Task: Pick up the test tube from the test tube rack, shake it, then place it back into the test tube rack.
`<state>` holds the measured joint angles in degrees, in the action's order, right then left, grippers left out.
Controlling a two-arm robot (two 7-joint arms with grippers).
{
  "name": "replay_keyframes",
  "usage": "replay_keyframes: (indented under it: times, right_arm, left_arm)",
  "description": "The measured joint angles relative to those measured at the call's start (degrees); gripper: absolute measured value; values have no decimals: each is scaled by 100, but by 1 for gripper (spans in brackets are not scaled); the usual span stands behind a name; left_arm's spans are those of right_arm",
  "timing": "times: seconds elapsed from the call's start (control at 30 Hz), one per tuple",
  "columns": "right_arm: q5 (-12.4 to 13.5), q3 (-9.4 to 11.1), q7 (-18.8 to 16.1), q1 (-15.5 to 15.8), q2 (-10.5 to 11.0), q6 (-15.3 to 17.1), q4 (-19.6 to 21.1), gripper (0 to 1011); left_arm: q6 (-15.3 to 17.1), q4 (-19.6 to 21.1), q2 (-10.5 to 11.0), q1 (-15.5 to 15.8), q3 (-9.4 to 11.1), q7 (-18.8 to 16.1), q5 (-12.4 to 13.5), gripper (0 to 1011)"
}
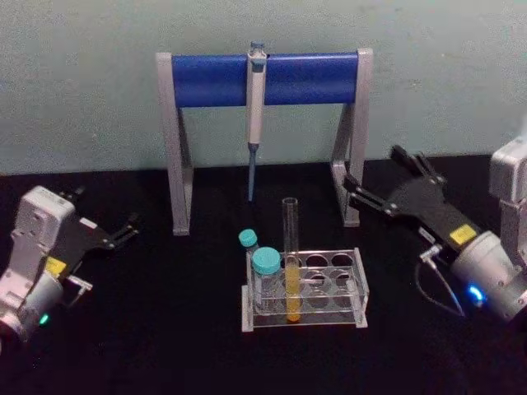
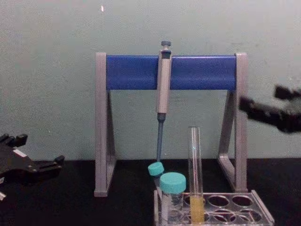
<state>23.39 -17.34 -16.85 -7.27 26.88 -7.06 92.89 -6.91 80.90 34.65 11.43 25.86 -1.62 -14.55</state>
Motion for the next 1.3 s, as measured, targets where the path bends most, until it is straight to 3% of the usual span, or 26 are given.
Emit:
replay_keyframes:
  times: [0.17,0.37,0.8,1.3]
  right_arm:
    - [-428,90,819,293,-163,536,-38,1000]
    - [-681,144,1261,470,-373,877,-271,1000]
    - [-677,269,1134,530,-609,1279,-636,1000]
    - [-665,264,1134,525,-600,1268,-626,1000]
  left_arm:
    - [0,0,0,0,0,0,0,1001]
    - [0,0,0,0,0,0,0,1001]
    - [0,0,0,0,0,0,0,1001]
    - [0,0,0,0,0,0,0,1001]
